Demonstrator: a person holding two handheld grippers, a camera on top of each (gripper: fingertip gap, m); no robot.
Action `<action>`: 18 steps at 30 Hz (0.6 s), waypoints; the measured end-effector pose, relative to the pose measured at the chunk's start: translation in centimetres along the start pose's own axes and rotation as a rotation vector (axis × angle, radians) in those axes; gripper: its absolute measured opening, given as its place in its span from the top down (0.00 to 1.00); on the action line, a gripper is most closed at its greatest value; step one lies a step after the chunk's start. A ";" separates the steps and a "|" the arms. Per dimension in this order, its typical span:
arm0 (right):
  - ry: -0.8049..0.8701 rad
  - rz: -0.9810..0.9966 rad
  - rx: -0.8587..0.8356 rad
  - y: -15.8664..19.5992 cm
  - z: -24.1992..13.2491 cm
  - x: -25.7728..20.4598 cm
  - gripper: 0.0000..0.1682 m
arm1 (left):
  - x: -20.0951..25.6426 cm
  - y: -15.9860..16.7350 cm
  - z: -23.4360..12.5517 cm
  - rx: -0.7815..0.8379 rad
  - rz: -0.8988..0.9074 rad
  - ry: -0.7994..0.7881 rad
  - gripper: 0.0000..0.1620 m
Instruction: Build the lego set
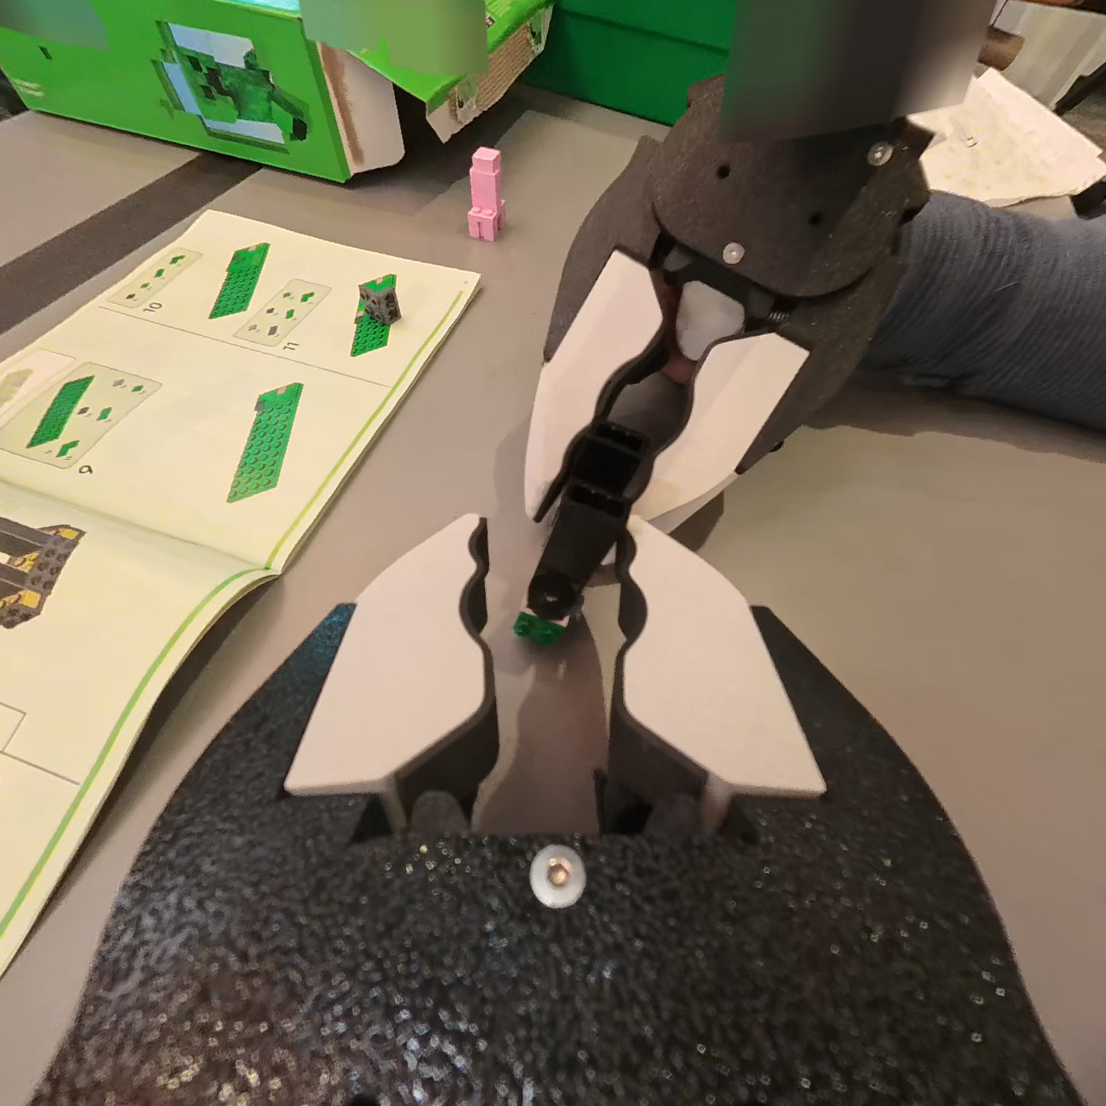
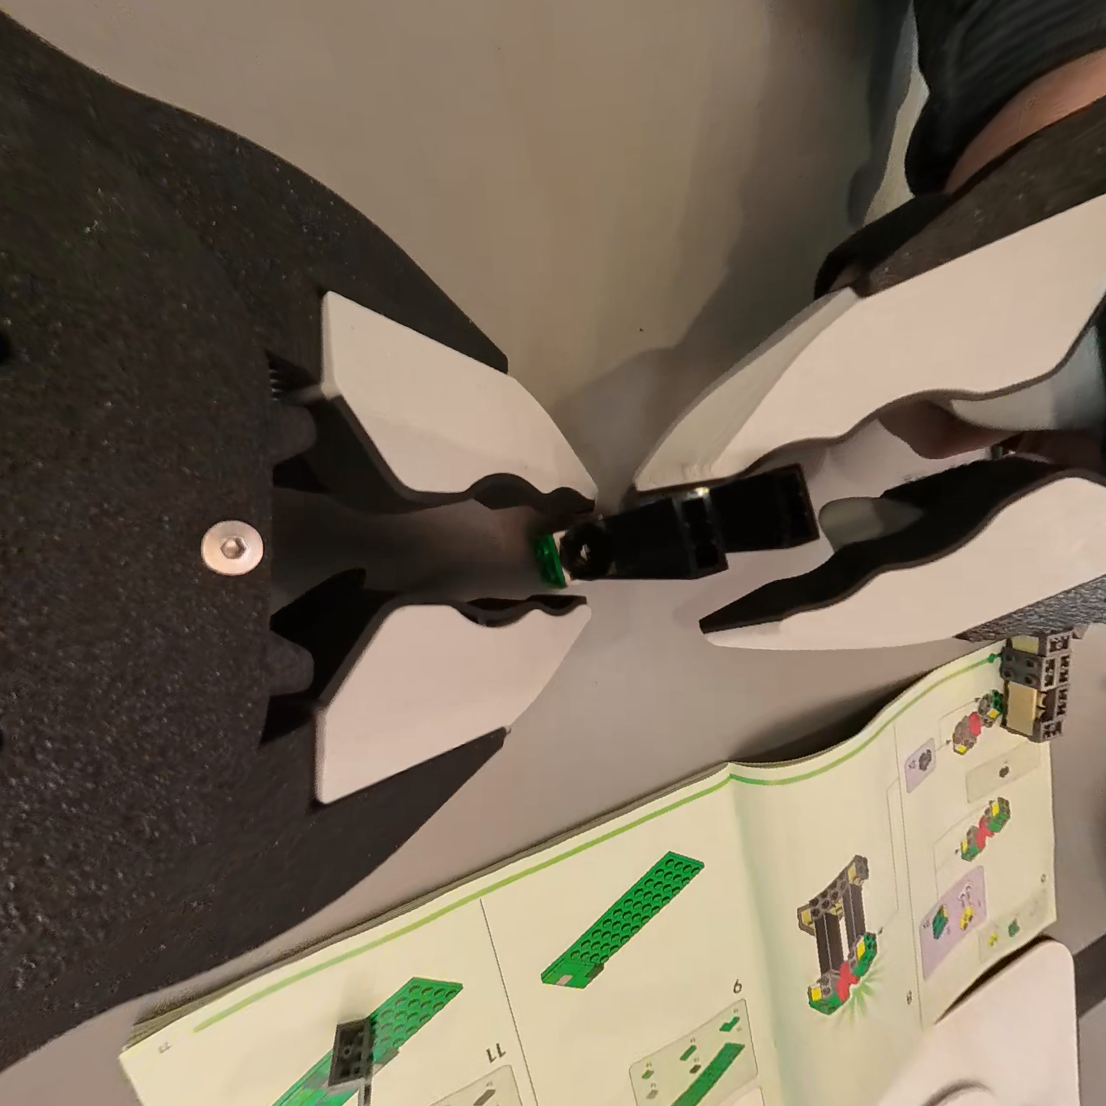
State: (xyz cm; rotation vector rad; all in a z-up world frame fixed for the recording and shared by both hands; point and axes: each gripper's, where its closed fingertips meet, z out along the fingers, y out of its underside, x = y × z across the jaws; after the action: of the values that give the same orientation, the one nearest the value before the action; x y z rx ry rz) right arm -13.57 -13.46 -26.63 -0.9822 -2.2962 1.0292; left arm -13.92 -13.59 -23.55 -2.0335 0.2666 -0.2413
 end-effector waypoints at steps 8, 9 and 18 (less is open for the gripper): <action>-0.037 0.046 -0.011 0.1 0.2 0.1 0.86 | -0.5 0.2 -2.5 0.044 -0.056 0.055 0.72; -0.042 0.052 -0.012 0.1 0.2 0.1 0.86 | -0.6 0.5 -2.8 0.038 -0.055 0.054 0.72; -0.054 0.071 0.003 0.0 0.1 0.2 0.87 | -0.2 3.6 -0.8 -0.190 0.150 0.019 0.72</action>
State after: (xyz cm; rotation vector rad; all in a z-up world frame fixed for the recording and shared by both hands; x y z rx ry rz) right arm -13.74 -13.38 -26.63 -1.0533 -2.3171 1.0996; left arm -14.68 -15.80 -26.42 -2.1869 0.4674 -0.1456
